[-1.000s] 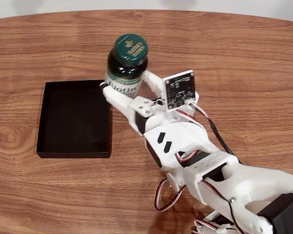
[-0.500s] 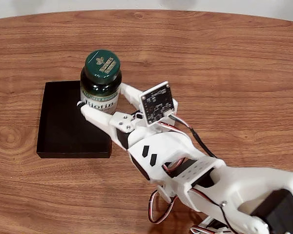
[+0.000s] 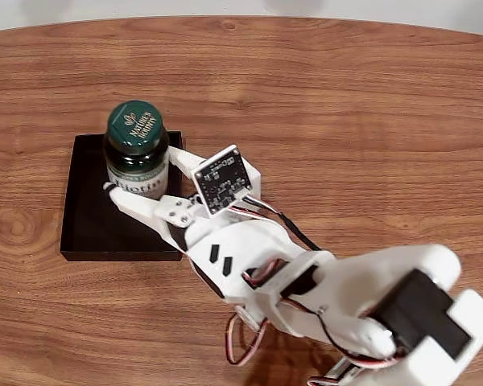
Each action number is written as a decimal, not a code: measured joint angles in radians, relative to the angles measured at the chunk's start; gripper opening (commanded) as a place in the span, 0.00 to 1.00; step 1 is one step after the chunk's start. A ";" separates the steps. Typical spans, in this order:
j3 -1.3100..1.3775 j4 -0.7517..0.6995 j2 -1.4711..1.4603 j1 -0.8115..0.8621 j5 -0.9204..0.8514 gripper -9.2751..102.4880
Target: Pick up the pill bottle and place it in the black box.
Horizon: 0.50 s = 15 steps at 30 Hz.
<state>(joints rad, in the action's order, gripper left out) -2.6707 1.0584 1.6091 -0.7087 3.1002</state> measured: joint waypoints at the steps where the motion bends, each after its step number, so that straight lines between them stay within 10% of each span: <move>1: 0.014 0.008 -0.023 -0.005 0.003 0.20; 15: 0.236 0.146 -0.379 -0.023 0.021 0.21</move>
<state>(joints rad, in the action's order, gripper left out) -2.4344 1.2042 1.2303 -0.7317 3.1217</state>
